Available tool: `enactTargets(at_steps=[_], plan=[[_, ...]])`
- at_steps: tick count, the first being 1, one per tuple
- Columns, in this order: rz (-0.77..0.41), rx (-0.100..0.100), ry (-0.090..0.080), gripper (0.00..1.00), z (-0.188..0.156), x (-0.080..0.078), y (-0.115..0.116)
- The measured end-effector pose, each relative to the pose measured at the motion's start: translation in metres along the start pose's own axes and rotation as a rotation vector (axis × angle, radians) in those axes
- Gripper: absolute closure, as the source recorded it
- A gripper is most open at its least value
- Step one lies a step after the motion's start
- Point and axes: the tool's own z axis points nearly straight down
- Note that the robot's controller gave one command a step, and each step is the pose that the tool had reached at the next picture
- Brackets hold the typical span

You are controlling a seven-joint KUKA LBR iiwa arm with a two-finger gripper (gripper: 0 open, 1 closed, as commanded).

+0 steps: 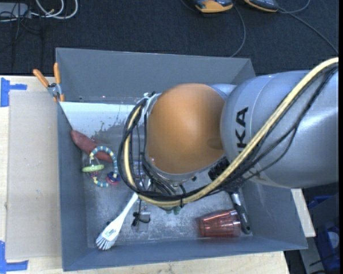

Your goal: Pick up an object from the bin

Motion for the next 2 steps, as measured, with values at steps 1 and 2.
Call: enactTargets(at_steps=[1, 2], plan=[[0.005, -0.002, -0.008, 0.0, -0.004, -0.002, -0.001], [-0.097, -0.002, -0.008, 0.0, 0.054, -0.01, 0.001]])
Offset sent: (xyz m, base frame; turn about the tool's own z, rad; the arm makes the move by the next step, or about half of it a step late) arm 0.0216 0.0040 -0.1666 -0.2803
